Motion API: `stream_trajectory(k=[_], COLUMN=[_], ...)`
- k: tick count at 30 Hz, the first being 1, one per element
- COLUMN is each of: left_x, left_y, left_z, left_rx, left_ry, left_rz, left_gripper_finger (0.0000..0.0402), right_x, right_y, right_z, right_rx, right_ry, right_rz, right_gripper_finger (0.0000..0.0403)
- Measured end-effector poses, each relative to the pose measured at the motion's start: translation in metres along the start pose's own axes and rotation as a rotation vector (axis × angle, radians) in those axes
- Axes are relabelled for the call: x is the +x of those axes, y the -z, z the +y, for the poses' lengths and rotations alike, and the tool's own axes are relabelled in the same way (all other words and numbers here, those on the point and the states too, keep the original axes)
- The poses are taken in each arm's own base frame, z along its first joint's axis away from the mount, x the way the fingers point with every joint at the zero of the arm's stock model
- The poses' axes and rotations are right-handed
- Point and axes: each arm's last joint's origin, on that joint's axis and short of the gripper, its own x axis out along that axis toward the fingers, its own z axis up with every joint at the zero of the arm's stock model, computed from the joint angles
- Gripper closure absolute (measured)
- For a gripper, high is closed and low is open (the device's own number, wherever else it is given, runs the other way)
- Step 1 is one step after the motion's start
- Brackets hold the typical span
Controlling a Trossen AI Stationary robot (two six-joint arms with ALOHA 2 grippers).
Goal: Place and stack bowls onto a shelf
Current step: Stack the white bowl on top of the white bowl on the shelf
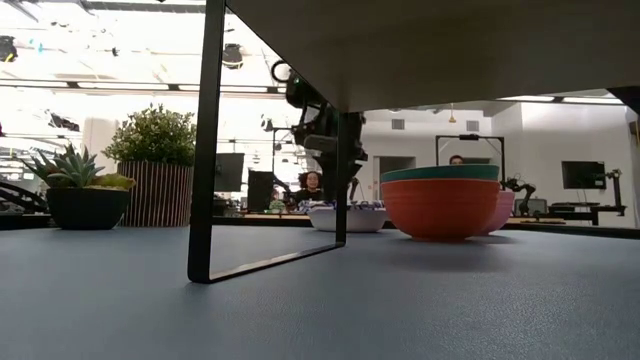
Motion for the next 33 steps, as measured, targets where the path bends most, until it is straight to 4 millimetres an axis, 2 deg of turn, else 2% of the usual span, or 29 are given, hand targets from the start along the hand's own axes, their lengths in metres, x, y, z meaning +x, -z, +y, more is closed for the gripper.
stream_trajectory(k=[5, 9, 17, 23, 30, 33], left_x=[0.0, 0.0, 0.0, 0.0, 0.0, 0.0], left_y=[0.0, -0.0001, -0.0003, -0.0004, -0.0004, -0.0004], left_z=[0.0, 0.0, 0.0002, 0.0002, 0.0002, 0.0002], left_rx=[-0.001, -0.004, -0.011, -0.012, -0.012, -0.009], left_ry=[0.0, -0.001, -0.007, -0.009, -0.009, -0.009], left_rz=[0.0, -0.001, -0.01, -0.012, -0.012, -0.012], left_gripper_finger=[0.0159, 0.0159, 0.0159, 0.0159, 0.0159, 0.0159], right_x=[0.0002, 0.0005, 0.0006, 0.0006, 0.0002, -0.0069], right_y=[-0.0016, -0.0008, -0.0002, 0.0005, 0.0019, -0.0001], right_z=[-0.001, -0.0044, -0.0055, -0.0058, -0.0043, -0.0035], right_rx=[-0.014, -0.013, -0.038, -0.039, -0.013, -0.012], right_ry=[0.0, 0.002, -0.001, -0.003, -0.004, -0.005], right_rz=[-0.017, -0.008, -0.002, 0.004, 0.02, 0.022], right_gripper_finger=[0.022, 0.0241, 0.0311, 0.0385, 0.0385, 0.0385])
